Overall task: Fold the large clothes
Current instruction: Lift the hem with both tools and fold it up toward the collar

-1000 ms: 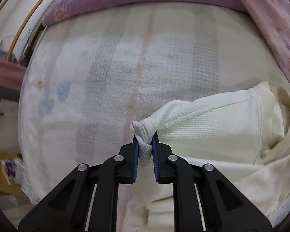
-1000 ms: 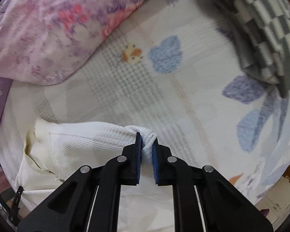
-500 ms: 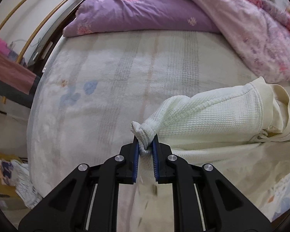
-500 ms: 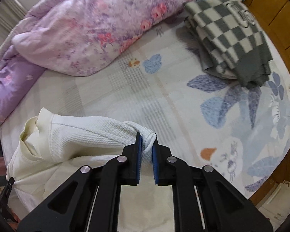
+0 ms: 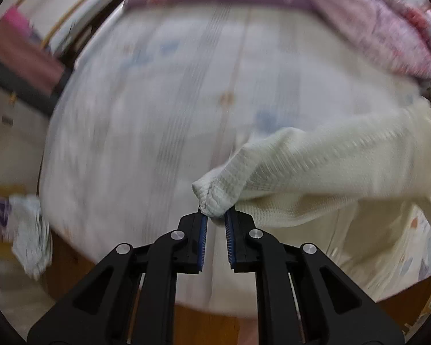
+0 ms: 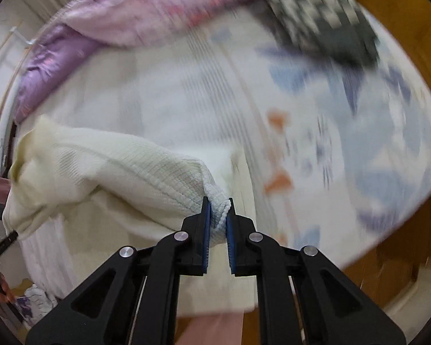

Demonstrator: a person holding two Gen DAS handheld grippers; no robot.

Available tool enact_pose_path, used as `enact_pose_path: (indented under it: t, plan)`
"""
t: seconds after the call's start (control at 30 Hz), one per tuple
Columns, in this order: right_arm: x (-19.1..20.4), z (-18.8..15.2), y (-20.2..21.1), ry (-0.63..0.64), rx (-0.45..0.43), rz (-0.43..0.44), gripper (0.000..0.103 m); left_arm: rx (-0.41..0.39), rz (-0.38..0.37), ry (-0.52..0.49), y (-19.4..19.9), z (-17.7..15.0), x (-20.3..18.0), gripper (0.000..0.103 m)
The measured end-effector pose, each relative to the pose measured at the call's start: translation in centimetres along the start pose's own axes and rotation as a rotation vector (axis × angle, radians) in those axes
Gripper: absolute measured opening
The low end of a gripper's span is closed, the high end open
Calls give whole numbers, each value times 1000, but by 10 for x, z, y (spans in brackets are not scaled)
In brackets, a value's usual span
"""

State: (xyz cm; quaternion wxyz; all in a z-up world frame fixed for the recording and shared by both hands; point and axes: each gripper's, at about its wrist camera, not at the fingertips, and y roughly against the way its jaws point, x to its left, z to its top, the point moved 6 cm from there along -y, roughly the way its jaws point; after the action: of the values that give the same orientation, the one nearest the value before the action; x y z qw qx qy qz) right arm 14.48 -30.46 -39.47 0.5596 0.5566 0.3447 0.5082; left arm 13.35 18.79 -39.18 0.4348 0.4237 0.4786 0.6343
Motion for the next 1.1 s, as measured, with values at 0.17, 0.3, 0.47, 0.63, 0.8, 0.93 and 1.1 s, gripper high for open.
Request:
enact_pose_path:
  t: [0.17,0.3,0.47,0.63,0.8,0.93,1.1]
  plan:
    - [-33,-85,-83,-60,224,-107,10,213,89,44,-79,-86,21,2]
    - [-46,-135,-126,-92,425,-171,20,397,98,80,-115,-133,32,1]
    - [-30,-129,-87,-121,375,-87,61,387,-12,69,-87,-138,21,47]
    - [16,-116,-69,-2,323,10,61,308,-120,-75,-68,-120,-38,48]
    - [33,-125,-134,98,436,-65,46,406,-67,-159,-125,-140,-75,47]
    - [15,-145,-173,93,514,-100,44,470,-44,-171,-147,-164,-79,47]
    - [15,-123,-143,62,538,-89,50,460,-115,-112,-113,-146,-69,49]
